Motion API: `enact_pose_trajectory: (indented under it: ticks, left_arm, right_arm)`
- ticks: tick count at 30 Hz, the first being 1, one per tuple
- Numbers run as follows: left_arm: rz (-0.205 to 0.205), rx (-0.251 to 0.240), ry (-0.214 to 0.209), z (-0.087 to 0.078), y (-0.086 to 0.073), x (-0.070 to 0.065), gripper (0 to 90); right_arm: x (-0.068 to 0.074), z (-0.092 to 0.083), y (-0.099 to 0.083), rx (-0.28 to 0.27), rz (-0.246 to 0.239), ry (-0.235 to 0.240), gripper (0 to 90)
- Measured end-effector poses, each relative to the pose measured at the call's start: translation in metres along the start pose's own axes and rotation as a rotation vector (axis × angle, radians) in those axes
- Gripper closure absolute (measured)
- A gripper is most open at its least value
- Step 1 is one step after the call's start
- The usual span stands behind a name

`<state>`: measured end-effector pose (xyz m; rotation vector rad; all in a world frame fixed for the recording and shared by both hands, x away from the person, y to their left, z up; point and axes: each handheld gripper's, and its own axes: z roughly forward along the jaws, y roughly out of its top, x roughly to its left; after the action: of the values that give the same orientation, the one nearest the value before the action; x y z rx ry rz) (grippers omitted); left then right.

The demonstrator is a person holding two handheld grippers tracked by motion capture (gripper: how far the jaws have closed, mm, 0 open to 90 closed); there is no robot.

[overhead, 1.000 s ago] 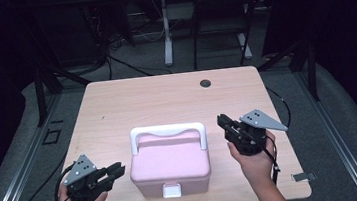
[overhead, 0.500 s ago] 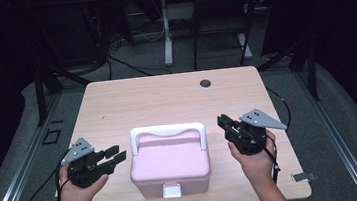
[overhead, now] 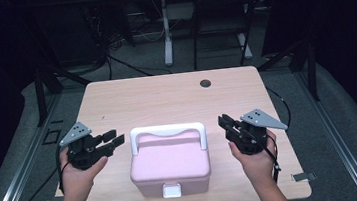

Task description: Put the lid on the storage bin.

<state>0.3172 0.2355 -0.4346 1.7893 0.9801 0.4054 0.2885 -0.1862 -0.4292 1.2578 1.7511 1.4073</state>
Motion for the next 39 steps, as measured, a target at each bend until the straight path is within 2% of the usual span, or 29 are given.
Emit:
enact_pose_trajectory:
  ticks: [5,8,13,15,16,20,26,27,32,36,39]
  left_arm:
    - [-0.013,0.005,0.006,0.005,0.002,0.006,59.1]
    - [-0.03,-0.001,-0.006,0.005,0.003,0.009,59.7]
    - [-0.029,-0.009,-0.009,0.005,0.002,0.013,60.1]
    - [-0.032,0.002,0.0,0.005,0.001,0.015,59.9]
    - [-0.036,-0.01,0.003,0.007,-0.001,0.016,59.9]
    - [-0.041,-0.006,0.014,0.009,-0.005,0.019,57.9]
    - [-0.044,0.015,0.017,0.011,-0.013,0.024,55.1]
    - [-0.043,0.028,0.017,0.01,-0.016,0.026,55.0]
    - [-0.052,0.021,0.036,0.006,-0.021,0.031,54.1]
    - [-0.07,0.018,0.034,0.002,-0.025,0.035,51.2]
    - [-0.068,0.017,0.036,0.002,-0.026,0.036,50.9]
  right_arm:
    - [-0.001,0.0,0.0,-0.001,0.0,0.0,79.8]
    - [-0.002,0.0,0.0,-0.002,0.001,-0.001,79.8]
    - [-0.003,0.0,-0.002,0.001,0.002,-0.003,79.7]
    - [-0.003,0.0,-0.003,0.002,0.001,-0.006,79.6]
    - [-0.004,0.001,-0.003,0.005,0.002,-0.009,79.6]
    - [-0.006,0.002,-0.005,0.006,0.007,-0.014,79.6]
    - [-0.006,0.004,-0.009,0.013,0.0,-0.016,79.0]
    - [-0.006,0.005,-0.009,0.014,0.001,-0.014,79.0]
    - [-0.007,0.005,-0.01,0.019,-0.002,-0.016,79.0]
    - [-0.008,0.006,-0.011,0.019,0.003,-0.017,78.6]
    - [-0.009,0.007,-0.012,0.025,0.002,-0.018,77.4]
